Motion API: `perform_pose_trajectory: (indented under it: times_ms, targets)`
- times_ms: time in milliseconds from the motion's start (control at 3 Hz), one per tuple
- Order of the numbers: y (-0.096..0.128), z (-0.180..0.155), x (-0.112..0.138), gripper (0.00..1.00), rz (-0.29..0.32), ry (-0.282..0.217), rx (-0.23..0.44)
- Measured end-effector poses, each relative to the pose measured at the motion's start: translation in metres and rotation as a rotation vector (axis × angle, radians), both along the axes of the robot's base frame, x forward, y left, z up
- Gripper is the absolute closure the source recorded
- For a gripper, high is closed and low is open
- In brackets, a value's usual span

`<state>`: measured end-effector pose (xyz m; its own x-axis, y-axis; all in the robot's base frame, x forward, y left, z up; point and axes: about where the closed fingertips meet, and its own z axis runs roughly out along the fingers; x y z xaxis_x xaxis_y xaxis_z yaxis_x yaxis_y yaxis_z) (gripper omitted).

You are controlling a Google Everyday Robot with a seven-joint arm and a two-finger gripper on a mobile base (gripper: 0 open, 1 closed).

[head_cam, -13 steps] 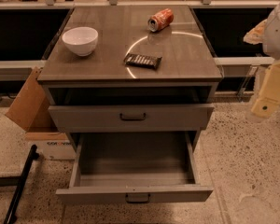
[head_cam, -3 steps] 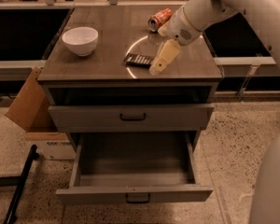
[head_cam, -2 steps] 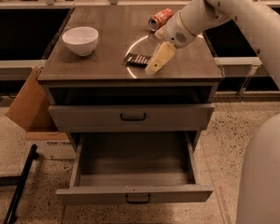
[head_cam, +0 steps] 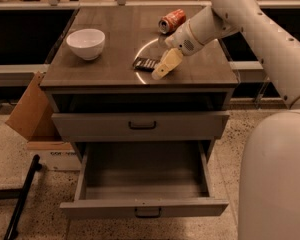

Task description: Place rxbar chocolate into middle drawer

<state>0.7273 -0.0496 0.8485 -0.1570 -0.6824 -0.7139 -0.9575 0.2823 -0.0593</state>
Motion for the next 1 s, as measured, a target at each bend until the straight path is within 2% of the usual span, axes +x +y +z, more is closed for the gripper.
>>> perform_pose_trajectory:
  times_ms: [333, 1000]
  targets:
    - [0.0046, -0.0048, 0.0124, 0.0, -0.02, -0.004, 0.001]
    - [0.0131, -0.0112, 0.022, 0.0, -0.038, -0.003, -0.002]
